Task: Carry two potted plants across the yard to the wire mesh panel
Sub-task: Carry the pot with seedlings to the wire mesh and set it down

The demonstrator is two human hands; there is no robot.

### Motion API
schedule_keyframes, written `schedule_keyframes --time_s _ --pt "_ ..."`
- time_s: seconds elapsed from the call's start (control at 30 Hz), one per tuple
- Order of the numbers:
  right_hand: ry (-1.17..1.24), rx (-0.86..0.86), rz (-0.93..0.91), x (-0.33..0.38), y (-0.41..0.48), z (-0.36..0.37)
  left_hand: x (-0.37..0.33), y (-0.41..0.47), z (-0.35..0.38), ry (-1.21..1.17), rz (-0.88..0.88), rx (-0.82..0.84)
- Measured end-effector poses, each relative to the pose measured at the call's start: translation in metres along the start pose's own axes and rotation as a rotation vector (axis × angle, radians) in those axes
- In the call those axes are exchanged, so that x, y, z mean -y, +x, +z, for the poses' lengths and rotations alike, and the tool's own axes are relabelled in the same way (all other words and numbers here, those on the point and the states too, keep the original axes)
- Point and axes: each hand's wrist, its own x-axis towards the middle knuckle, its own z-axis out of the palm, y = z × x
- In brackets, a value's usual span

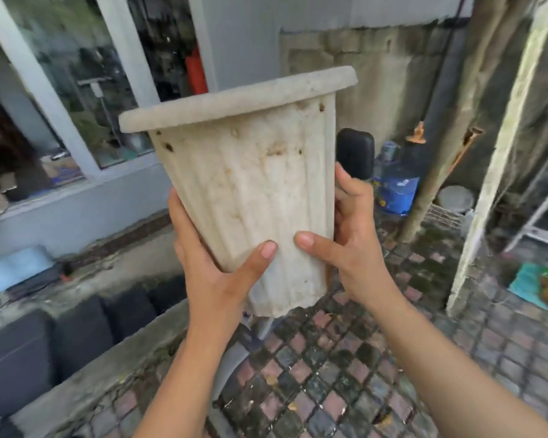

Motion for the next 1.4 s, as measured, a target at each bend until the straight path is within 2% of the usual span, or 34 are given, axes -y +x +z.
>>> schedule_keyframes --time_s 0.13,0.3,0.37,0.5,0.73,0.93,1.2,1.4 --pt "-0.070 -0.154 -0.013 0.014 0.004 -0.093 0.012 0.016 0.096 -0.219 -0.047 0.183" --pt "-0.193 -0.360 -0.043 0.018 0.009 -0.186 0.029 0.035 0.209 -0.367 -0.109 0.385" --pt "-0.206 -0.402 -0.059 0.013 0.007 -0.201 0.035 0.038 0.232 -0.387 -0.141 0.406" --pt "-0.260 -0.606 -0.098 -0.007 0.018 -0.259 0.062 0.058 0.310 -0.476 -0.118 0.532" --pt "-0.417 -0.855 -0.128 -0.030 0.054 -0.341 0.097 0.099 0.429 -0.605 -0.159 0.707" --pt "-0.435 -0.949 -0.182 -0.032 0.074 -0.412 0.112 0.117 0.528 -0.752 -0.160 0.827" --pt "-0.410 -1.066 -0.188 -0.030 0.075 -0.533 0.116 0.097 0.665 -0.885 -0.257 0.949" --pt "-0.397 -1.076 -0.156 -0.011 0.087 -0.655 0.114 0.084 0.790 -0.873 -0.272 0.919"
